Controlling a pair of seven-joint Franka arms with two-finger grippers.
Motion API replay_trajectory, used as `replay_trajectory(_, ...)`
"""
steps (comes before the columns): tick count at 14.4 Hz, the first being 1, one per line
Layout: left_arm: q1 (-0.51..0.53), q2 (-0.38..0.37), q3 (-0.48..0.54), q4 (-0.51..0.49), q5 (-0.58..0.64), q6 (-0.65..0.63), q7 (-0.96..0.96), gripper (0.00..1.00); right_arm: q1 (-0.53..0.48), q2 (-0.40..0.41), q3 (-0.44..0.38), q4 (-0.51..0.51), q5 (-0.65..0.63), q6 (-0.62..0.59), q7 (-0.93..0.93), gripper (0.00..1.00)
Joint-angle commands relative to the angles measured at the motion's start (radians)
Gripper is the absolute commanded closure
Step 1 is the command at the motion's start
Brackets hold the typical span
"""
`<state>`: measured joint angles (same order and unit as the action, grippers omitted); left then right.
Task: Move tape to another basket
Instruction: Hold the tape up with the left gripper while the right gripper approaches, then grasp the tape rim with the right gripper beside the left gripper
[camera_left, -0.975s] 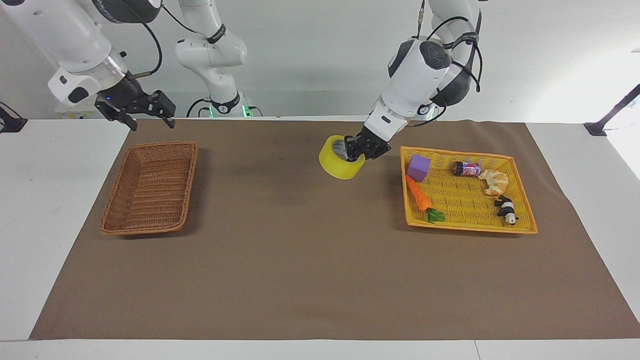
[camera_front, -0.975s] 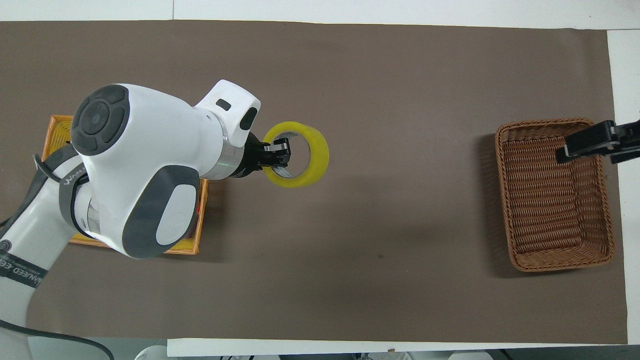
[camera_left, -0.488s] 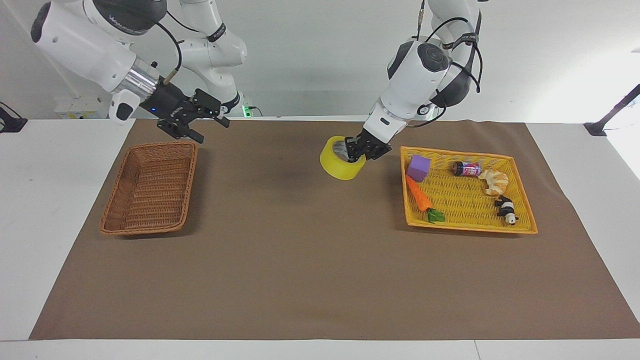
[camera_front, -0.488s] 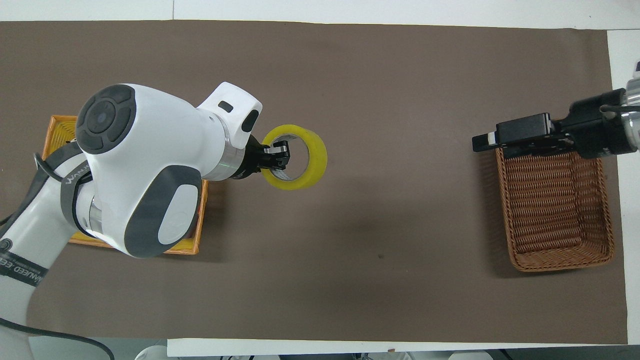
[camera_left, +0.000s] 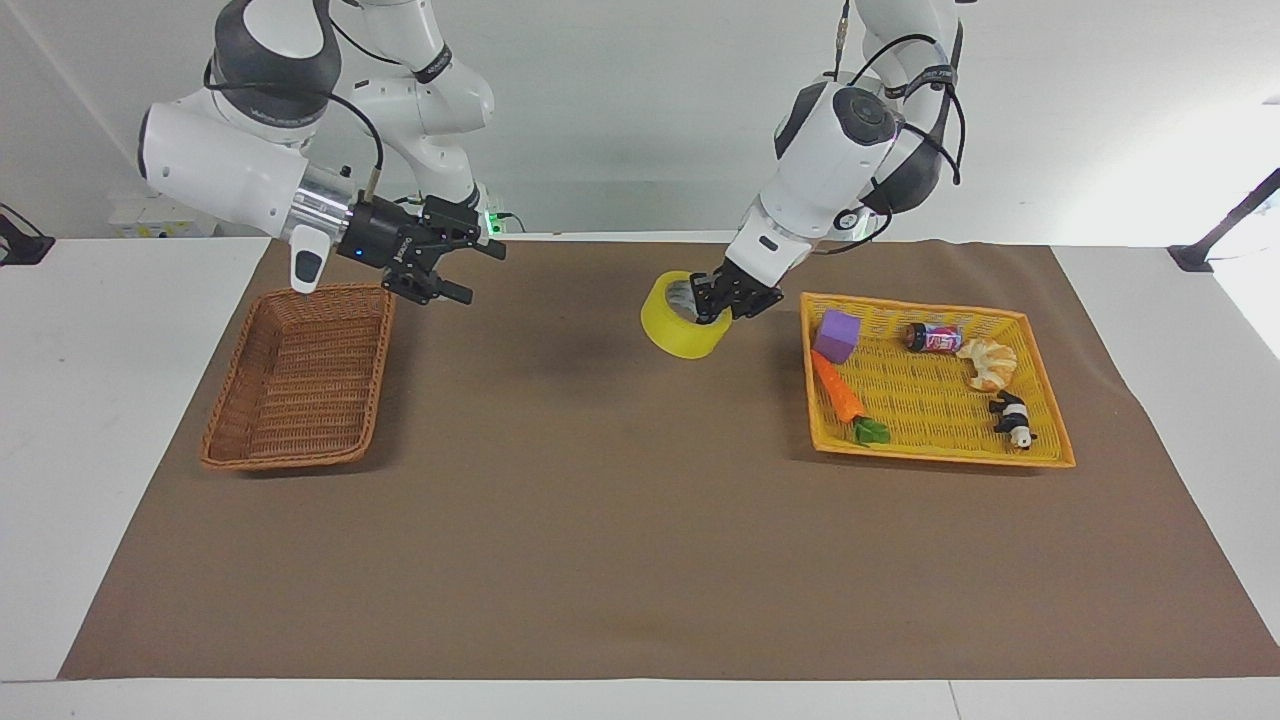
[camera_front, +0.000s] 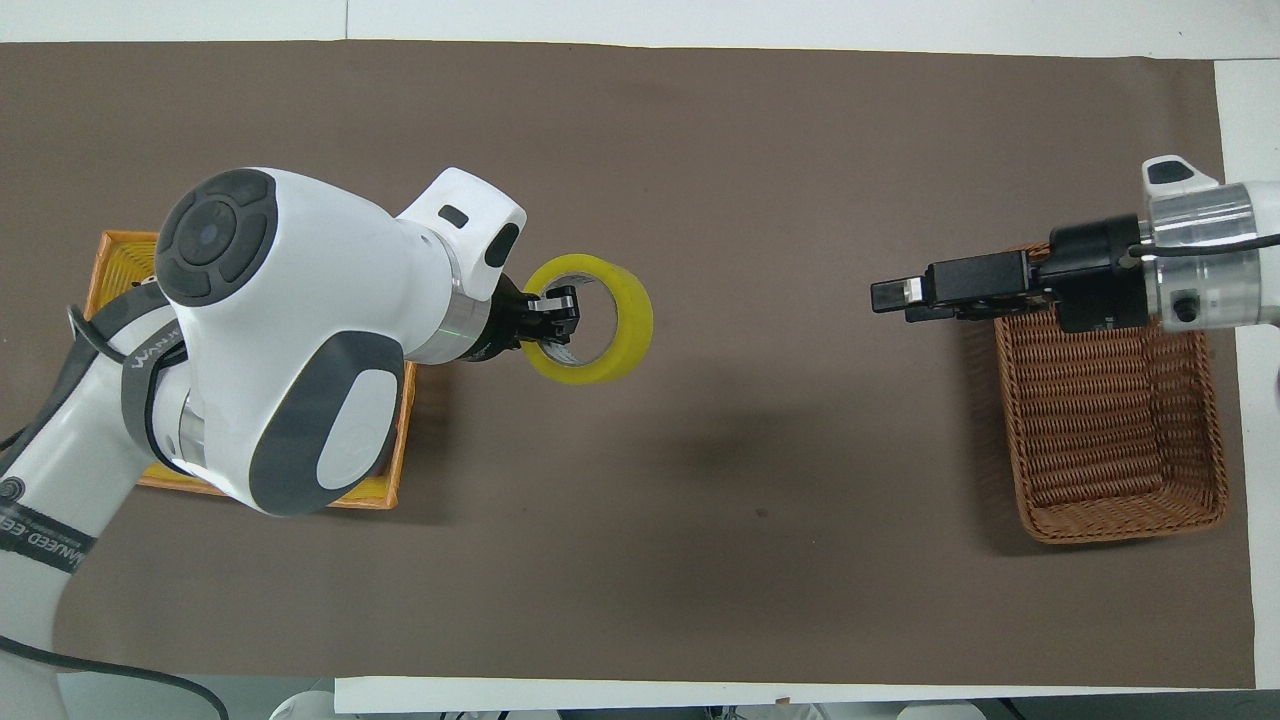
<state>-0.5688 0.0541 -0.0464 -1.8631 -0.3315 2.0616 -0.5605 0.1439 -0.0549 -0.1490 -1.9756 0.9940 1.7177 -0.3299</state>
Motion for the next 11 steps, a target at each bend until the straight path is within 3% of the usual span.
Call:
replay_trajectory(1, -0.014, 0.001, 0.013, 0.025, 0.015, -0.034, -0.006, 1.0, 0.066, 0.013, 0.003, -0.012, 0.06, 0.072, -0.015, 0.0)
replay_trajectory(7, -0.014, 0.0, 0.013, 0.025, 0.031, -0.055, -0.006, 1.0, 0.304, 0.058, 0.003, -0.012, 0.081, 0.259, 0.136, 0.0)
replay_trajectory(11, -0.014, -0.002, 0.013, 0.025, 0.031, -0.067, -0.006, 1.0, 0.319, 0.075, 0.003, -0.025, 0.147, 0.278, 0.149, 0.0)
